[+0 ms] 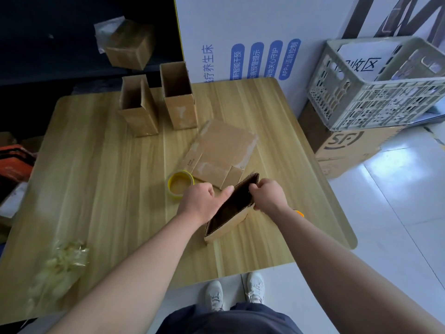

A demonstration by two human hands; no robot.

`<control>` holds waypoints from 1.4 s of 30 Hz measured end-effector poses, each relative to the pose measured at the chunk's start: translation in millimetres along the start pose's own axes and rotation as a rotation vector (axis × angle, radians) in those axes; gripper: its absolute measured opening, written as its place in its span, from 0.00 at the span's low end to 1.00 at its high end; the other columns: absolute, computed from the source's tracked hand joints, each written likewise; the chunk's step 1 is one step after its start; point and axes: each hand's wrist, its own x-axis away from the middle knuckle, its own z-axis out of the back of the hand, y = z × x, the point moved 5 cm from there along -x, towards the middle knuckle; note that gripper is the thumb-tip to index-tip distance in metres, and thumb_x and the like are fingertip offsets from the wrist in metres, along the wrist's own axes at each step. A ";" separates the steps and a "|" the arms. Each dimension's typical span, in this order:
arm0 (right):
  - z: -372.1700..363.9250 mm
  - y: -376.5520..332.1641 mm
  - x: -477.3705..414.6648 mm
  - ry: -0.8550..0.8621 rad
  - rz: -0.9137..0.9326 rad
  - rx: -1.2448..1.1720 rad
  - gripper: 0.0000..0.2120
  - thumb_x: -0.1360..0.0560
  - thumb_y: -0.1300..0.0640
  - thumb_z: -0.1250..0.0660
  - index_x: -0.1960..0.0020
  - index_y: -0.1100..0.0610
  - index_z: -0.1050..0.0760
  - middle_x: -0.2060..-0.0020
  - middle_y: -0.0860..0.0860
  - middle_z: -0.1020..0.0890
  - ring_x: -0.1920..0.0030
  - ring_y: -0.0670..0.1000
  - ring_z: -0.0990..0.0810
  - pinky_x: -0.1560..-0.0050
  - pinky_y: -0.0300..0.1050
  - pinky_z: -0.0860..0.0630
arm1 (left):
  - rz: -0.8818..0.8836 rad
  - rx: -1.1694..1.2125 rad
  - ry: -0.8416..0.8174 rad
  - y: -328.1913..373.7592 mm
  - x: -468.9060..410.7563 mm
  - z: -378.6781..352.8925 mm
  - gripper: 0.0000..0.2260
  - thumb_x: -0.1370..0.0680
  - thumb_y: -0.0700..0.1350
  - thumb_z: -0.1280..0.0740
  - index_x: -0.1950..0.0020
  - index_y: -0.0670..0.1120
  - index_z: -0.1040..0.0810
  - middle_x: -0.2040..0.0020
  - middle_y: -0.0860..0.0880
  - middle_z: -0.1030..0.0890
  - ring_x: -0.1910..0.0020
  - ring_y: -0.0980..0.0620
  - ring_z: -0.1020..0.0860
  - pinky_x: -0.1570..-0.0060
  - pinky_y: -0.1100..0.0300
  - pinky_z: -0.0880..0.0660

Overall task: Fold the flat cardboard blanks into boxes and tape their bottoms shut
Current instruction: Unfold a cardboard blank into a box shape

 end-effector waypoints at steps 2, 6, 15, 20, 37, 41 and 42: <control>1.8 -1.2 -4.0 0.007 0.013 0.034 0.10 0.24 0.55 0.41 0.54 0.61 0.27 0.65 0.57 0.18 0.61 0.58 0.19 0.58 0.50 0.21 | -0.043 -0.034 -0.054 -3.2 0.6 -4.6 0.21 0.33 0.62 0.29 0.67 0.47 0.34 0.71 0.51 0.28 0.69 0.48 0.29 0.66 0.53 0.29; 5.1 -6.4 -8.2 -0.050 0.066 0.180 0.09 0.28 0.56 0.34 0.52 0.60 0.27 0.58 0.56 0.19 0.56 0.57 0.19 0.56 0.53 0.20 | 0.113 0.040 0.042 -22.7 -6.0 1.5 0.19 0.26 0.53 0.30 0.68 0.46 0.35 0.71 0.49 0.28 0.69 0.46 0.28 0.67 0.56 0.31; 0.5 -12.3 -8.9 -0.124 0.253 0.401 0.15 0.32 0.55 0.26 0.53 0.55 0.31 0.61 0.50 0.25 0.59 0.53 0.24 0.62 0.50 0.24 | 0.560 0.566 0.188 -45.1 -14.9 0.2 0.11 0.30 0.48 0.30 0.65 0.44 0.28 0.63 0.44 0.22 0.63 0.42 0.22 0.66 0.52 0.21; 3.4 -10.9 -9.4 -0.034 0.302 0.339 0.17 0.31 0.50 0.28 0.61 0.53 0.37 0.66 0.49 0.27 0.66 0.51 0.29 0.69 0.45 0.33 | 0.246 0.211 0.243 -19.9 -6.8 7.8 0.21 0.31 0.53 0.25 0.67 0.46 0.35 0.72 0.51 0.30 0.71 0.51 0.31 0.72 0.58 0.38; -4.8 -2.3 -13.7 -0.119 0.322 0.043 0.22 0.34 0.47 0.23 0.53 0.57 0.32 0.67 0.50 0.26 0.68 0.49 0.30 0.67 0.45 0.33 | -0.011 0.399 0.036 -15.9 -12.5 -1.5 0.07 0.30 0.41 0.24 0.59 0.45 0.22 0.65 0.52 0.24 0.67 0.56 0.28 0.67 0.71 0.30; -4.0 3.1 -14.2 -0.162 0.289 -0.069 0.16 0.29 0.45 0.27 0.53 0.56 0.28 0.69 0.46 0.24 0.70 0.46 0.28 0.68 0.41 0.32 | -0.034 0.380 0.019 -24.3 -12.2 -3.7 0.03 0.25 0.43 0.28 0.53 0.48 0.19 0.58 0.51 0.24 0.66 0.58 0.30 0.61 0.71 0.31; -4.8 5.3 -15.6 -0.178 0.283 -0.076 0.13 0.26 0.46 0.30 0.54 0.55 0.27 0.71 0.45 0.24 0.72 0.43 0.28 0.68 0.40 0.32 | -0.043 0.363 0.010 -27.4 -11.8 -4.6 0.04 0.24 0.43 0.29 0.51 0.49 0.19 0.56 0.51 0.24 0.66 0.58 0.30 0.60 0.72 0.32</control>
